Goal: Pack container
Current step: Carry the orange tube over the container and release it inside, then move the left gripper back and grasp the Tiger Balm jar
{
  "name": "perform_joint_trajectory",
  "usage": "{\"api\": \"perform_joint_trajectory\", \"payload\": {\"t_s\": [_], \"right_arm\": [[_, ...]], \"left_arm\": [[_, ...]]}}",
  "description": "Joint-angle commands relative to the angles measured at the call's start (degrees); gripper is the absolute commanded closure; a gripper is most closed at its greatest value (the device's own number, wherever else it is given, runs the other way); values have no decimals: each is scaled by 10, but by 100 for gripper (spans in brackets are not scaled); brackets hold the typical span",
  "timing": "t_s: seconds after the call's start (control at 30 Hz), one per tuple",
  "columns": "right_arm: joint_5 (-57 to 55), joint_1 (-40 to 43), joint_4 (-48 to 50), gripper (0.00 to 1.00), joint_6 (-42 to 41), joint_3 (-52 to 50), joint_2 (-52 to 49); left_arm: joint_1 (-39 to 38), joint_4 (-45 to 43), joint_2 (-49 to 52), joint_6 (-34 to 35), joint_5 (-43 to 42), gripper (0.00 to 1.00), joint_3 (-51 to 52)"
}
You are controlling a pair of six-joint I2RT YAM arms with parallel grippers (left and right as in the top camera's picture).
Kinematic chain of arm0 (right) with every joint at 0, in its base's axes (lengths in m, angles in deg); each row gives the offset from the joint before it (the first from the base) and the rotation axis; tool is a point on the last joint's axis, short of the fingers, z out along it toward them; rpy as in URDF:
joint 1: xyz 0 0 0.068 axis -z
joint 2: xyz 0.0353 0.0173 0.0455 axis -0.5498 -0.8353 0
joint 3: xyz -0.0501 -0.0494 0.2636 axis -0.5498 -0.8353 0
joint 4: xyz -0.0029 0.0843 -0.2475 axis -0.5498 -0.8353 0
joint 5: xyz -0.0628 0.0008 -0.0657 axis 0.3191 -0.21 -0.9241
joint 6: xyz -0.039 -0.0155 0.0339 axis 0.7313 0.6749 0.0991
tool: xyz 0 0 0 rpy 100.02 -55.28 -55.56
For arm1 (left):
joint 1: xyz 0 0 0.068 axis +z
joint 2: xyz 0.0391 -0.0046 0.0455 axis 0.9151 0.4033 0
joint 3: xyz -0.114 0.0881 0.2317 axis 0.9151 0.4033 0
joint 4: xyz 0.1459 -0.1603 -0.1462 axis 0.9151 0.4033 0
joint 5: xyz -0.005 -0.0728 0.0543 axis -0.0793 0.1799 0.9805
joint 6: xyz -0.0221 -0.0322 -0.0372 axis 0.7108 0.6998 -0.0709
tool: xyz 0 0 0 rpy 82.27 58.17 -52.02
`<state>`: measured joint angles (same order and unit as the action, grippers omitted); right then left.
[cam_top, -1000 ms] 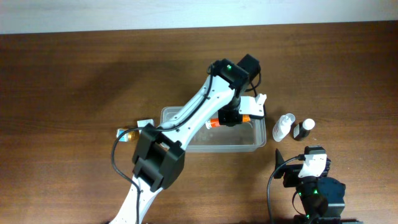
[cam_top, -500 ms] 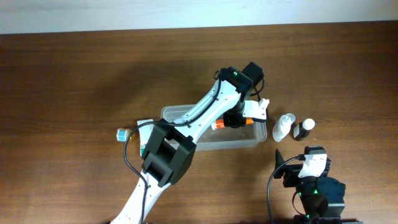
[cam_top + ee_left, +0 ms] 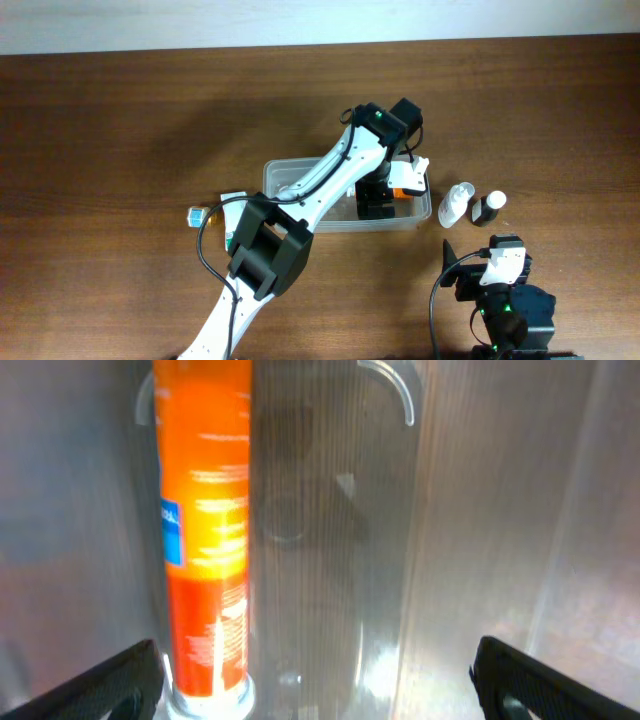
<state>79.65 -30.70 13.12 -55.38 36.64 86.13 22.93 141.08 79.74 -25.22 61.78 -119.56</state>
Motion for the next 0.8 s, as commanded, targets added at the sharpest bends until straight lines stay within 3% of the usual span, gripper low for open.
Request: {"api": "perform_joint_trajectory", "payload": {"t_s": [0.0, 0.27, 0.47, 0.57, 0.77], "right_arm": [[7, 4, 0, 2, 4, -4, 4], [7, 4, 0, 2, 4, -4, 4], [7, 4, 0, 2, 4, -4, 4], [7, 4, 0, 2, 4, -4, 4], [7, 4, 0, 2, 4, -4, 4]], "left_arm": [[-2, 24, -35, 35, -5, 0, -40], [-2, 119, -139, 35, 12, 0, -66], [31, 141, -288, 37, 64, 0, -66], [107, 132, -356, 94, 65, 0, -66], [311, 162, -364, 322, 57, 0, -35]]}}
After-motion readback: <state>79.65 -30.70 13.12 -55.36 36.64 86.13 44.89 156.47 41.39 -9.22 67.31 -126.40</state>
